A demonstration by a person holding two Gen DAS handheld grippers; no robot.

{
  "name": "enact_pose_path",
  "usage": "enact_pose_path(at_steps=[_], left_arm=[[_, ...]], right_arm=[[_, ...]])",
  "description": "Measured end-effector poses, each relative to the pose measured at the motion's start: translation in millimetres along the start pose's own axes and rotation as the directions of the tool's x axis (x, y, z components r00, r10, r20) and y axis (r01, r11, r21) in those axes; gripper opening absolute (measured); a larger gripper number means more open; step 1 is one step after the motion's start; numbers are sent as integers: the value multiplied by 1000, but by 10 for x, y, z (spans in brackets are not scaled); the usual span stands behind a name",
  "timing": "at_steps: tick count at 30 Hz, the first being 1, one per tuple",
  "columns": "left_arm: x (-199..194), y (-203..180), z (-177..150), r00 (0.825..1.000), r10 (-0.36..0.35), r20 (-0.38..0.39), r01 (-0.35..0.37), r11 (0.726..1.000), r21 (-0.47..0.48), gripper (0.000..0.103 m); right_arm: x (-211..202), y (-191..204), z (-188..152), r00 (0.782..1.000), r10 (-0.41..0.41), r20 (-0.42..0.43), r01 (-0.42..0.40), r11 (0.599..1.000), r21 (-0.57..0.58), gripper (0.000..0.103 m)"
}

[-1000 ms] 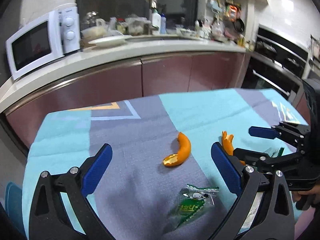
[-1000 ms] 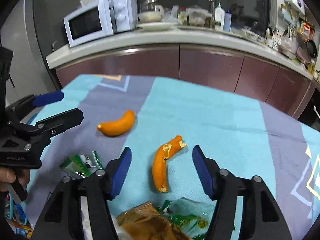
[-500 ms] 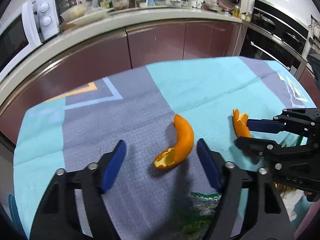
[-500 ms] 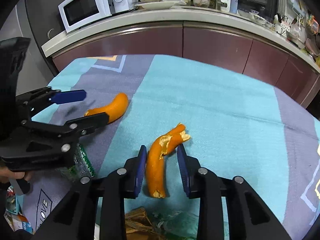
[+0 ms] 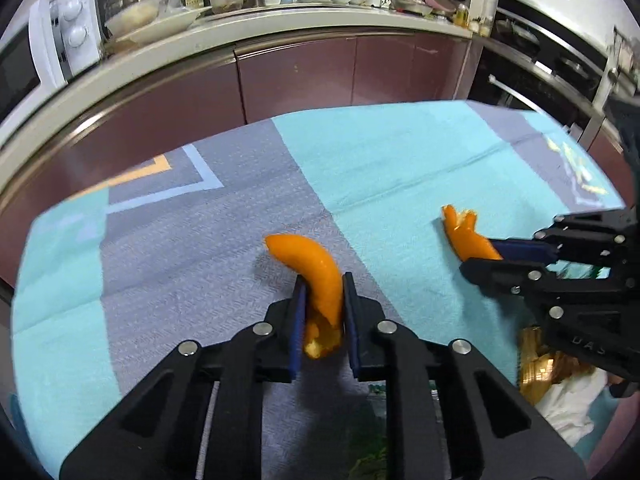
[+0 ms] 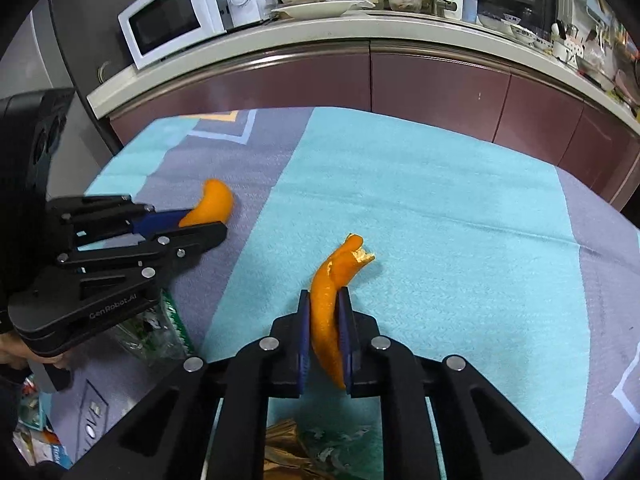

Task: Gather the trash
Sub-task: 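Grasp an orange peel with the right gripper while the left gripper grasps another peel, then carry both orange peels toward the blue bin with both grippers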

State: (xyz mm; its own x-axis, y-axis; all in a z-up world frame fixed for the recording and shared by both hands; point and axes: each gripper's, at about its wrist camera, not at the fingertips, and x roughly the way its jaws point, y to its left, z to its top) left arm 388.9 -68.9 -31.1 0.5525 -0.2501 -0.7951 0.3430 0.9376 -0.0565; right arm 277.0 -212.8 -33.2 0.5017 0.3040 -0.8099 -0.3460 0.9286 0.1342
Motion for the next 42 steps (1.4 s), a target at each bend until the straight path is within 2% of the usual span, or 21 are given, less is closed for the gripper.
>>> enact_pose_path(at_steps=[5,12,17,21,29,38,42], left_arm=[[-156,70,-23,999,-13,43,15,999,-39,16],[-688,94,-71,989,31,146,-24,999,-45,15],[-1266,67,-218,966,72,250,-58,996,-60,15],[-1741,-1,-403,944,84,320,-63,995,-75,15],[-2496,-193,-917,909,107,403,-77,993,-89,16],[-3111,-350,-1538,869,151,471,-100,986,-132,16],[-3366,-385,-1845,843,211,494,-144,975,-172,16]], right_arm=[[-104,58,52,999,17,47,-17,1000,8,11],[-392,175,78,990,34,136,-37,999,17,11],[-744,222,-2,975,37,218,-44,999,29,11],[-1132,202,-159,953,28,302,-49,997,62,11],[-1617,310,-492,920,15,391,-44,997,66,11],[-2021,810,-910,876,37,480,-27,999,-27,11],[-2077,1056,-1026,864,66,499,-29,996,-83,11]])
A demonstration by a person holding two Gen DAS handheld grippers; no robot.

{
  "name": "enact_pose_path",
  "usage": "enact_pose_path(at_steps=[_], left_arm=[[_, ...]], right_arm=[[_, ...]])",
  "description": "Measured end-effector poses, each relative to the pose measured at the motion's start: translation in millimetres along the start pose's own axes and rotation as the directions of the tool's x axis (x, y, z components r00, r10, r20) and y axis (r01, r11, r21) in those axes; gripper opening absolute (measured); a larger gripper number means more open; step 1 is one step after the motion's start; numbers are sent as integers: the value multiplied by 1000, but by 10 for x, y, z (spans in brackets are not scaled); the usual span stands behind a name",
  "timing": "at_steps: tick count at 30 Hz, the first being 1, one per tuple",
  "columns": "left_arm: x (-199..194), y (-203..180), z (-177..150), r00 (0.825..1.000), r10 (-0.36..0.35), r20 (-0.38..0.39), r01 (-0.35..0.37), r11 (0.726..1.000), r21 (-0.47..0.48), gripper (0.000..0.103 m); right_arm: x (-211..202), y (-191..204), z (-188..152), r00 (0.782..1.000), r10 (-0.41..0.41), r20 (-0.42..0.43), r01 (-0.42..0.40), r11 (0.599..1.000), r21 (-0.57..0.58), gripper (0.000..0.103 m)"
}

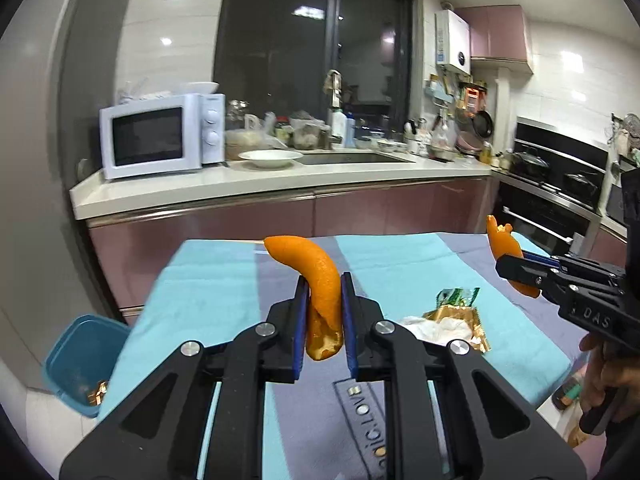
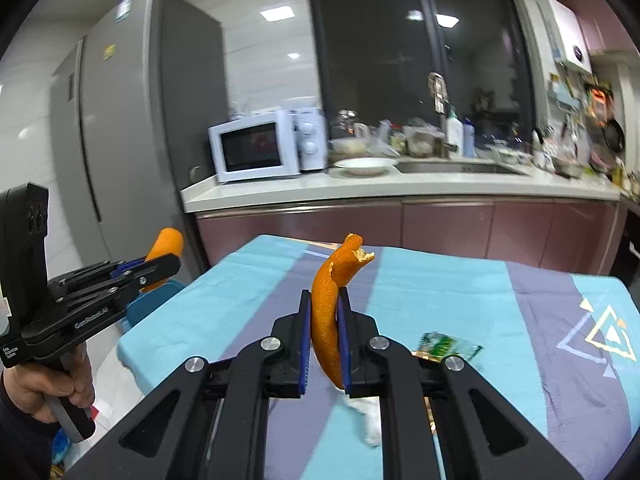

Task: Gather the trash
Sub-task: 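Carry both orange peels toward the blue bin with both grippers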

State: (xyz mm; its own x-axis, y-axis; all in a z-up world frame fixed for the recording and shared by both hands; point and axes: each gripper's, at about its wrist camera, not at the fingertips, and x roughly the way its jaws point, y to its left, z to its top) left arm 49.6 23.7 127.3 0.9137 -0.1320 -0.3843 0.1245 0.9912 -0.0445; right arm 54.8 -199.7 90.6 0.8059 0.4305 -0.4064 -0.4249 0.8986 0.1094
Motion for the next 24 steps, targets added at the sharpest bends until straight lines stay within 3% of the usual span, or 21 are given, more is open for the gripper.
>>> enact_pose_path(at_steps=[6,11,18,24], left_arm=[[-483,183,-230,994,110,19,-108,993,-49,16],[-785,497,-442,976,220,4,-218,970,-107,16],[-1068,1034,-635,937,347,-20,-346,924,-164,17],[-1155,1570,-738,889,453,-66,-457,867,-199,17]], right_arm=[[20,381,-57,996,93,10,-93,995,-45,11],[96,699,-78,985,173,7,-172,982,-82,11],[292,1110,-35,964,267,-7,-265,956,-122,11],[521,1462,29,943,329,-39,-331,930,-160,11]])
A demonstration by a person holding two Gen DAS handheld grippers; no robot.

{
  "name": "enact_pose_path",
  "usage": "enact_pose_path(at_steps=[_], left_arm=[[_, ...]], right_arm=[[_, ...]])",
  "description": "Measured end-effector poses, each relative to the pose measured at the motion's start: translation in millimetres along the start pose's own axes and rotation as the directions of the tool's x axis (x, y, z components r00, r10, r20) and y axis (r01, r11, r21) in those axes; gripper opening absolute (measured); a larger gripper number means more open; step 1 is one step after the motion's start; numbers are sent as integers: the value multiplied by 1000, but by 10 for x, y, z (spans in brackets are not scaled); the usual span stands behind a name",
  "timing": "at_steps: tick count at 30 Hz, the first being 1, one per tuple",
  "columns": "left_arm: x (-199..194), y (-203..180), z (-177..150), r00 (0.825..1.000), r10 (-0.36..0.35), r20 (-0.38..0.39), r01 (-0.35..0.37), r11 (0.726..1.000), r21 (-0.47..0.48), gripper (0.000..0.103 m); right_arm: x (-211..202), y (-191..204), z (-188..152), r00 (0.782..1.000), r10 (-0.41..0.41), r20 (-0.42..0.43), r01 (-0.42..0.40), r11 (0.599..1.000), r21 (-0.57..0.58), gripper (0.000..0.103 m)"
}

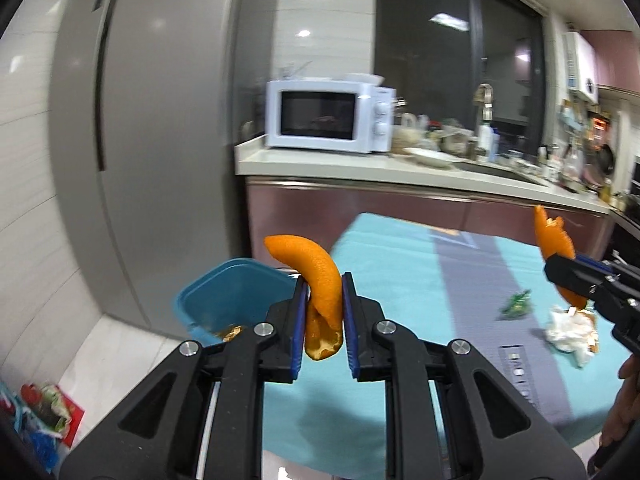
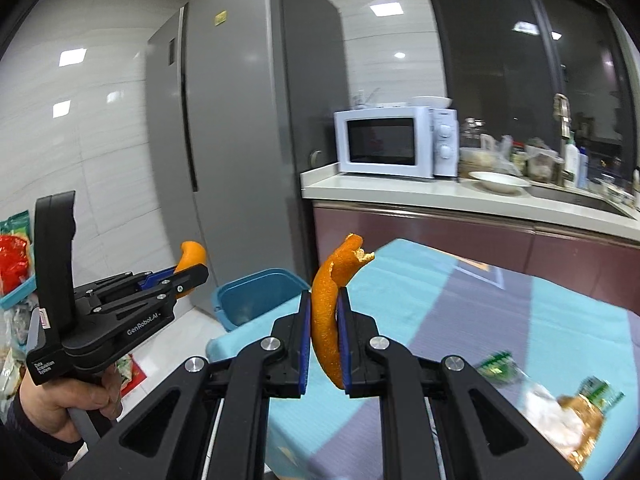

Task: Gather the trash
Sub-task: 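Carry both orange peels toward the blue bin with both grippers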

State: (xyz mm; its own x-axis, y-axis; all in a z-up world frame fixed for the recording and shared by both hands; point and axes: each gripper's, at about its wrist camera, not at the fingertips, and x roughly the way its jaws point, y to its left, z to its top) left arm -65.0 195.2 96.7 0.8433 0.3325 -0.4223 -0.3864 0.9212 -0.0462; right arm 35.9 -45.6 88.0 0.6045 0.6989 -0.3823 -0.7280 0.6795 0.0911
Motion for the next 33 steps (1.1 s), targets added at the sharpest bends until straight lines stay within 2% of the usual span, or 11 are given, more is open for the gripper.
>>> enact_pose_path(at_steps=[9,17,24,33], left_arm=[[249,585,-27,992,120,-44,-122,992,-41,17],[591,796,69,982,173,-77,-178,982,-57,17],[1124,1023,159,971,199,-129,-208,976,-59,17],[1712,1058,191,959,215,-186,-227,973,-48,17]], right_arm=[[470,312,194,996,88,-32,-90,994,-62,11],[960,488,314,987,141,-80,-149,983,-109,11],[1625,560,354,968,180,-175,-202,972,-118,11],[2367,619,303,936,204,-288,-242,964,-105,11]])
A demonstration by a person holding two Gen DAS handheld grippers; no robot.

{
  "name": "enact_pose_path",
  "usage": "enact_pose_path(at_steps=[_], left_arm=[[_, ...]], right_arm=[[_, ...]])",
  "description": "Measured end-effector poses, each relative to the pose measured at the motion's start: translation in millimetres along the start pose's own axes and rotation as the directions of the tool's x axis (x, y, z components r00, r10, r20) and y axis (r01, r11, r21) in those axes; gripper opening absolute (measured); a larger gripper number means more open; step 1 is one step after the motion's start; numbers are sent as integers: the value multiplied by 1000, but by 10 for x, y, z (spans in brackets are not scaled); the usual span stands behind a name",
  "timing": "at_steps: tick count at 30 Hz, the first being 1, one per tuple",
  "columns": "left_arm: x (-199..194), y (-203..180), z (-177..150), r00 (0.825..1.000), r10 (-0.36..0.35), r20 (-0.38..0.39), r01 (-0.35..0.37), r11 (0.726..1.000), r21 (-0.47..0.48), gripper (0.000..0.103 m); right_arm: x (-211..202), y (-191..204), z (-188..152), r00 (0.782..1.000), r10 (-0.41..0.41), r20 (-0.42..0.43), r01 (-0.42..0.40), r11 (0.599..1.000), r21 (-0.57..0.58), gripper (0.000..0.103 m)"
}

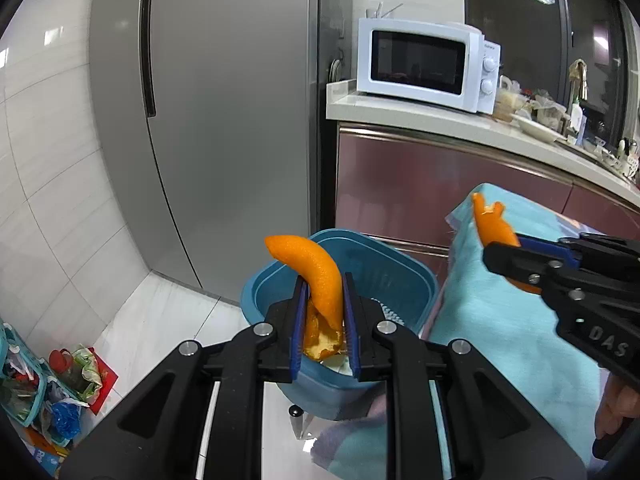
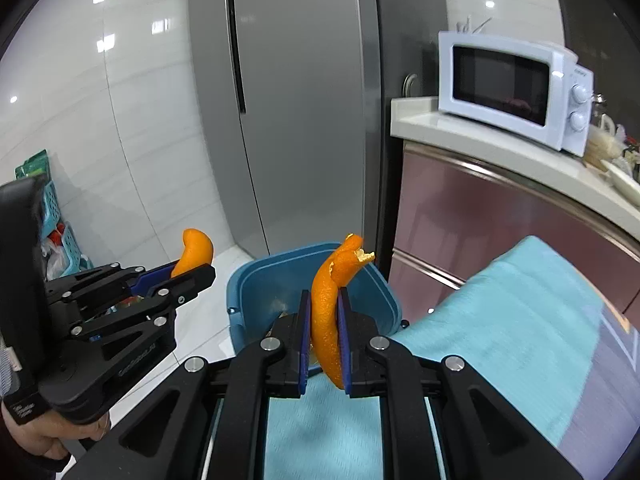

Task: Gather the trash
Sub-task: 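Carry both orange peels toward the blue bin with both grippers, then open both grippers to drop the orange peels into the bin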

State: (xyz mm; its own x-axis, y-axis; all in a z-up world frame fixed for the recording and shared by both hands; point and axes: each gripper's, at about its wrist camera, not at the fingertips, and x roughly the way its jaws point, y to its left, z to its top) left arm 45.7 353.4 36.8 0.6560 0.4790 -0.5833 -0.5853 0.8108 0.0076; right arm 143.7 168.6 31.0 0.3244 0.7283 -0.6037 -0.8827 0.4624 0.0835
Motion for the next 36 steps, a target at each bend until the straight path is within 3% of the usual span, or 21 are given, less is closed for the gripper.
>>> enact_pose_path(at_steps=[8,21,36], left_arm=[[443,-37,72,999,10,-49,-9,1000,6,17],[989,26,4,991,6,-137,-7,1000,-11,18],[1725,1,-124,950,-27,-311,21,1000,-22,19]], right_arm=[[525,-54,99,995,39,-97,-39,999,4,11],[1092,-74,288,974,35,-226,-41,999,-20,11],[1637,-170,234,919,38,-392,-37,999,11,11]])
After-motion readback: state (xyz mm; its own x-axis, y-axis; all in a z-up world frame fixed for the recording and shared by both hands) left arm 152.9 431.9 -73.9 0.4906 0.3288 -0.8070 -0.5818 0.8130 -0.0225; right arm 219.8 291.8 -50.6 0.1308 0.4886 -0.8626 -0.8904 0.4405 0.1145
